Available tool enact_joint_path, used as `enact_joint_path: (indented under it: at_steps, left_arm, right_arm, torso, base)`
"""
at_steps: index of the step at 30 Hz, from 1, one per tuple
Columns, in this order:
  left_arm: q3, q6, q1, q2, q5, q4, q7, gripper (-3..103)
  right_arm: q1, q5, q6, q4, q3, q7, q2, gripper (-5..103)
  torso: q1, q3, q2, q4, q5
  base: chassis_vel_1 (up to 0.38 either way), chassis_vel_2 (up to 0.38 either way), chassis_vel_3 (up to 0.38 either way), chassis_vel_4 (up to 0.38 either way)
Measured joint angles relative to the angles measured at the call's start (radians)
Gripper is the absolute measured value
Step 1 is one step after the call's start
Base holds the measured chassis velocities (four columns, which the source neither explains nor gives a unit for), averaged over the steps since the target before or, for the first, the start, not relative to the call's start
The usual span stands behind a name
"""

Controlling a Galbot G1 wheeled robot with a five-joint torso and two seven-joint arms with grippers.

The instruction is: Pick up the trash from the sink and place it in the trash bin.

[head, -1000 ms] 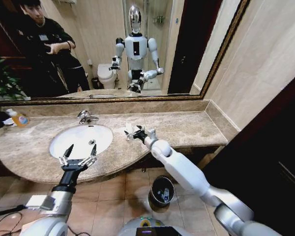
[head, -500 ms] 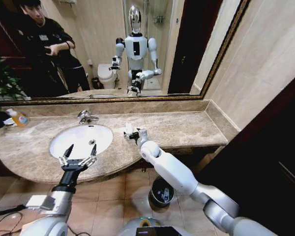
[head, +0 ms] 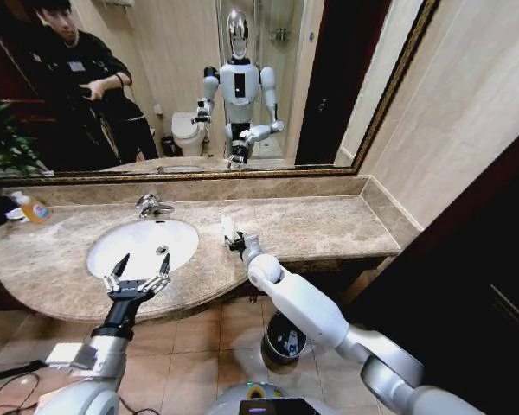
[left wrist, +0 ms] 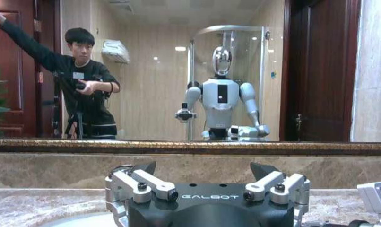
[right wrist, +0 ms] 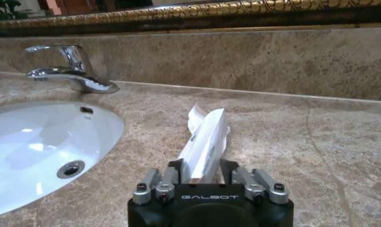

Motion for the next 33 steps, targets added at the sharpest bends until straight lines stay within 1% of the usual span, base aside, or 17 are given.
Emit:
enact_joint_path:
  at_steps: [1, 2, 6, 8, 10, 11, 16, 19, 20, 22, 25, 26, 27, 30, 31, 33]
  left_arm:
    - [0.000, 0.000, 0.000, 0.000, 0.000, 0.000, 0.000, 100]
    - [0.000, 0.000, 0.000, 0.000, 0.000, 0.000, 0.000, 100]
    - [0.000, 0.000, 0.000, 0.000, 0.000, 0.000, 0.000, 100]
    - [0.000, 0.000, 0.000, 0.000, 0.000, 0.000, 0.000, 100]
    - [0.000, 0.000, 0.000, 0.000, 0.000, 0.000, 0.000, 100]
    - [0.000, 0.000, 0.000, 0.000, 0.000, 0.000, 0.000, 100]
    - [0.000, 0.000, 0.000, 0.000, 0.000, 0.000, 0.000, 100]
    - [0.000, 0.000, 0.000, 0.000, 0.000, 0.000, 0.000, 100]
    - [0.000, 0.000, 0.000, 0.000, 0.000, 0.000, 0.000, 100]
    - [0.000, 0.000, 0.000, 0.000, 0.000, 0.000, 0.000, 100]
    - [0.000, 0.000, 0.000, 0.000, 0.000, 0.000, 0.000, 100]
    - [0.000, 0.000, 0.000, 0.000, 0.000, 0.000, 0.000, 100]
    - [0.000, 0.000, 0.000, 0.000, 0.000, 0.000, 0.000, 100]
    - [0.000, 0.000, 0.000, 0.000, 0.000, 0.000, 0.000, 100]
    - [0.000, 0.000, 0.000, 0.000, 0.000, 0.000, 0.000, 100]
    - [0.000, 0.000, 0.000, 0.000, 0.000, 0.000, 0.000, 100]
  right_arm:
    - [0.000, -0.001, 0.004, 0.001, -0.001, -0.001, -0.002, 35]
    - [0.000, -0.001, 0.004, 0.001, -0.001, -0.001, -0.002, 35]
    - [-0.005, -0.002, 0.014, 0.010, -0.005, -0.008, -0.009, 13]
    - [-0.006, -0.002, 0.016, 0.012, -0.005, -0.009, -0.010, 13]
    - [-0.013, -0.011, 0.027, 0.031, -0.002, -0.016, -0.016, 3]
    - [-0.015, -0.019, 0.034, 0.042, 0.000, -0.019, -0.020, 1]
    - [-0.023, -0.035, 0.047, 0.090, 0.002, -0.028, -0.047, 0]
    - [-0.032, -0.044, 0.059, 0.130, 0.019, -0.035, -0.075, 0]
    - [-0.044, -0.038, 0.063, 0.168, 0.040, -0.050, -0.100, 0]
    - [-0.047, -0.035, 0.064, 0.178, 0.046, -0.056, -0.107, 0]
    - [-0.105, -0.015, 0.070, 0.291, 0.112, -0.131, -0.192, 0]
    - [-0.105, -0.015, 0.070, 0.291, 0.112, -0.131, -0.192, 0]
    - [-0.120, -0.012, 0.071, 0.314, 0.126, -0.147, -0.210, 0]
    - [-0.208, -0.002, 0.087, 0.429, 0.206, -0.230, -0.314, 0]
    - [-0.208, -0.002, 0.087, 0.429, 0.206, -0.230, -0.314, 0]
    - [-0.237, -0.002, 0.100, 0.455, 0.238, -0.255, -0.348, 0]
  torso:
    - [0.000, 0.000, 0.000, 0.0000, 0.0000]
    - [0.000, 0.000, 0.000, 0.0000, 0.0000]
    - [0.000, 0.000, 0.000, 0.0000, -0.0001]
    - [0.000, 0.000, 0.000, 0.0000, 0.0000]
    - [0.000, 0.000, 0.000, 0.0000, 0.0000]
    - [0.000, 0.000, 0.000, 0.0000, 0.0000]
    - [0.000, 0.000, 0.000, 0.0001, 0.0000]
    - [0.000, 0.000, 0.000, 0.0001, 0.0001]
    - [0.000, 0.000, 0.000, 0.0001, 0.0001]
    - [0.000, 0.000, 0.000, 0.0001, 0.0002]
    - [0.000, 0.000, 0.000, 0.0001, 0.0002]
    - [0.000, 0.000, 0.000, 0.0001, 0.0002]
    - [0.000, 0.000, 0.000, 0.0001, 0.0004]
    - [0.000, 0.000, 0.000, -0.0001, 0.0003]
    - [0.000, 0.000, 0.000, -0.0001, 0.0003]
    - [0.000, 0.000, 0.000, -0.0001, 0.0001]
  base:
    - [0.000, 0.000, 0.000, 0.000]
    - [0.000, 0.000, 0.000, 0.000]
    - [0.000, 0.000, 0.000, 0.000]
    - [0.000, 0.000, 0.000, 0.000]
    - [0.000, 0.000, 0.000, 0.000]
    - [0.000, 0.000, 0.000, 0.000]
    - [0.000, 0.000, 0.000, 0.000]
    - [0.000, 0.000, 0.000, 0.000]
    - [0.000, 0.000, 0.000, 0.000]
    - [0.000, 0.000, 0.000, 0.000]
    - [0.000, 0.000, 0.000, 0.000]
    - [0.000, 0.000, 0.000, 0.000]
    - [0.000, 0.000, 0.000, 0.000]
    - [0.000, 0.000, 0.000, 0.000]
    - [0.000, 0.000, 0.000, 0.000]
    - [0.000, 0.000, 0.000, 0.000]
